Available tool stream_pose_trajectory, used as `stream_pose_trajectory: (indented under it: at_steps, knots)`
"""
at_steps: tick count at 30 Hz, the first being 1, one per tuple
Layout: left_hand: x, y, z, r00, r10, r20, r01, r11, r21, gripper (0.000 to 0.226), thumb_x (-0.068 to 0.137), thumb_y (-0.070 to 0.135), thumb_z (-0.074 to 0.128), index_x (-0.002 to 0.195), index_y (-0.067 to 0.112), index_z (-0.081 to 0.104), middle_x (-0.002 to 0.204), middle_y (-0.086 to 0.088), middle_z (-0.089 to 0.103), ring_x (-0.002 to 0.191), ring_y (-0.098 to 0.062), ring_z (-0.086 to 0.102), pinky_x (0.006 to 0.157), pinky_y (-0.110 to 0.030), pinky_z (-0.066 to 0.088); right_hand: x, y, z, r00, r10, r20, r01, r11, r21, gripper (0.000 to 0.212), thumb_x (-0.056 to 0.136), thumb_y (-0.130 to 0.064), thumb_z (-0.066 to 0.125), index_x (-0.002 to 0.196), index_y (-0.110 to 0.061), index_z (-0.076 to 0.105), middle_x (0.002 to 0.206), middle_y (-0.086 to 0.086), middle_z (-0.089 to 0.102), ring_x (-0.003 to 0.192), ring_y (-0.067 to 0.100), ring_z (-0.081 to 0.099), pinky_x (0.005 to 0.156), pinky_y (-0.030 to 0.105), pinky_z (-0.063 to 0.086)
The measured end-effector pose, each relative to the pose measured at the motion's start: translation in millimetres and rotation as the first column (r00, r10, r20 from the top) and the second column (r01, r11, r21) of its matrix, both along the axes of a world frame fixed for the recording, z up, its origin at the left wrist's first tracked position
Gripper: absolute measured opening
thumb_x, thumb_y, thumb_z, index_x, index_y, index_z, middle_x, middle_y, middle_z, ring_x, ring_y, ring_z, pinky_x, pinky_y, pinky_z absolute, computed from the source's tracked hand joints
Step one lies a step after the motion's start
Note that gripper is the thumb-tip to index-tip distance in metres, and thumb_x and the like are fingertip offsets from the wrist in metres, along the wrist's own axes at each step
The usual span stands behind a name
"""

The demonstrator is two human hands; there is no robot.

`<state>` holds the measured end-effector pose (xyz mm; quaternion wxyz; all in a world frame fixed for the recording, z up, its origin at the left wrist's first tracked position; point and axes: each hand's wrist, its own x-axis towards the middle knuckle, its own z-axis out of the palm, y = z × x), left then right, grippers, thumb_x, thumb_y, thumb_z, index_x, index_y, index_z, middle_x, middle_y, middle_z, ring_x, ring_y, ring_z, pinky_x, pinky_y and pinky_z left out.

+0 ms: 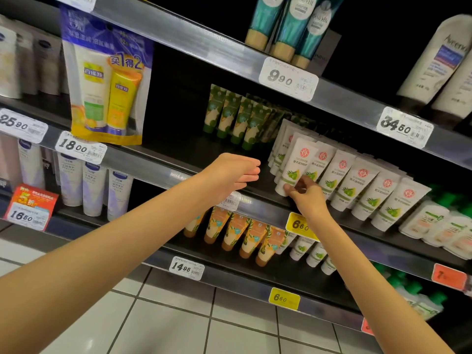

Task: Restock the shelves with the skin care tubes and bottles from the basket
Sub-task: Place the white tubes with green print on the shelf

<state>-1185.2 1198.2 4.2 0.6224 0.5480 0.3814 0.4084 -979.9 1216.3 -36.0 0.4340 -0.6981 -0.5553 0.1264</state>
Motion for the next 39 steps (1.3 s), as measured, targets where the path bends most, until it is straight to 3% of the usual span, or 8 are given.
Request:
stream_pose_trajectory:
  at_steps: [5,9,14,18,21,29,32,39]
  knots:
    - [2.2,0.7,-2.4,1.0,0.015,-0.021,-0.015,1.0,0.015,0.034,0.095,0.011,0.046,0.128,0.006,0.05,0.129,-0.01,0.056,0.118,-0.018,0.055,0.091,-0.023,0.039,-3.7,-3.9,-1.9,0.998,-0.013,-0.064,0.016,0.999,0.036,0.04,0.088,-0.018,0.062,0.124,-0.008,0.051,0.119,0.009,0.061,0.102,0.015,0.054,0.086,0.025,0.042]
    - [-0.5,-0.4,-3.5,0.996,0.04,-0.074,-0.035,0.997,0.068,0.032,0.094,0.008,0.047,0.126,0.007,0.053,0.127,-0.01,0.058,0.114,-0.016,0.057,0.09,-0.022,0.04,-19.4,-26.6,-8.2,0.978,-0.136,-0.155,0.179,0.934,0.309,0.04,0.087,-0.024,0.064,0.122,-0.011,0.05,0.111,0.007,0.057,0.094,0.012,0.056,0.085,0.023,0.048]
    - [-48.9,-13.7,-13.1,0.943,0.166,-0.288,-0.064,0.941,0.331,0.026,0.092,0.015,0.052,0.117,0.018,0.059,0.111,0.0,0.063,0.094,-0.004,0.058,0.071,-0.008,0.044,-88.6,-50.1,-6.0,0.97,0.242,-0.007,-0.223,0.904,0.364,0.015,0.091,-0.013,0.056,0.104,-0.019,0.057,0.091,-0.009,0.057,0.081,-0.007,0.053,0.071,0.005,0.041]
    - [-166.5,-71.2,-45.0,0.848,0.317,-0.426,-0.133,0.903,0.408,0.017,0.09,0.012,0.054,0.101,0.022,0.063,0.101,0.003,0.067,0.093,-0.006,0.062,0.078,-0.013,0.051,-174.2,-58.0,-9.3,0.77,0.628,-0.11,-0.608,0.776,0.17,0.015,0.092,-0.015,0.055,0.103,-0.021,0.061,0.092,-0.007,0.062,0.082,-0.003,0.059,0.07,0.009,0.047]
    - [-259.7,-144.6,-66.4,0.659,0.538,-0.526,-0.268,0.821,0.504,0.022,0.087,0.003,0.055,0.099,0.02,0.063,0.1,0.005,0.067,0.094,-0.001,0.062,0.091,-0.016,0.046,-254.1,-64.6,-21.2,0.567,0.803,-0.185,-0.816,0.578,0.011,0.012,0.09,-0.014,0.057,0.097,-0.022,0.063,0.091,-0.003,0.066,0.086,0.009,0.062,0.076,0.018,0.05]
    - [-426.6,-321.3,-97.7,0.161,0.762,-0.627,-0.735,0.517,0.439,0.029,0.088,0.0,0.052,0.095,0.027,0.061,0.101,0.005,0.068,0.094,-0.001,0.062,0.087,-0.011,0.045,-417.1,-140.1,-55.4,0.018,0.972,-0.234,-0.991,-0.013,-0.13,0.016,0.085,-0.013,0.061,0.089,-0.027,0.067,0.087,-0.012,0.068,0.082,0.0,0.062,0.073,0.008,0.043]
    - [-451.2,-370.0,-134.2,0.036,0.683,-0.729,-0.825,0.433,0.364,0.026,0.087,-0.003,0.053,0.098,0.019,0.061,0.1,-0.004,0.068,0.093,-0.015,0.063,0.089,-0.027,0.047,-447.2,-163.0,-66.2,-0.078,0.969,-0.233,-0.988,-0.107,-0.114,0.016,0.083,-0.014,0.061,0.086,-0.029,0.067,0.088,-0.016,0.068,0.083,0.0,0.064,0.074,0.006,0.044]
    - [-490.4,-396.4,-194.8,0.041,0.602,-0.797,-0.931,0.313,0.188,0.02,0.088,0.004,0.055,0.103,0.01,0.066,0.102,-0.003,0.068,0.098,-0.022,0.063,0.093,-0.035,0.046,-514.0,-175.3,-78.0,-0.111,0.937,-0.33,-0.976,-0.165,-0.139,0.017,0.085,-0.007,0.06,0.085,-0.022,0.068,0.086,-0.009,0.07,0.079,0.002,0.065,0.075,0.01,0.048]
